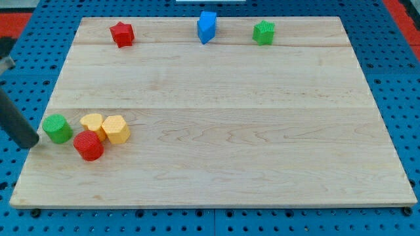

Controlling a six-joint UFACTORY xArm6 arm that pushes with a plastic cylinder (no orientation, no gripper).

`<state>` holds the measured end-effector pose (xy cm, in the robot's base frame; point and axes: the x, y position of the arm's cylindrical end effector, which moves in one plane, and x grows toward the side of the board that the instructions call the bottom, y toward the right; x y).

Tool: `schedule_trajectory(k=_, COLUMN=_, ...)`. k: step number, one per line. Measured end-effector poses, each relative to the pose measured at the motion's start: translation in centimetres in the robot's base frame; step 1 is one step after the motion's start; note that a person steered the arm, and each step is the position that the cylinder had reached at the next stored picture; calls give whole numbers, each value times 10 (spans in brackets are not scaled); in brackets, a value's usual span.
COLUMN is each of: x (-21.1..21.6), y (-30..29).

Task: Move the green circle to the top left of the red circle

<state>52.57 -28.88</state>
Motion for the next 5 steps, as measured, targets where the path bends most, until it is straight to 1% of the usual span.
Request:
schedule_trajectory(k=2, x=-5, y=-15)
schedule_trajectory(k=3, x=-43, y=6)
schedule_trajectory(k=4, x=-37, y=18)
schedule_trajectory(k=5, x=-15, y=14)
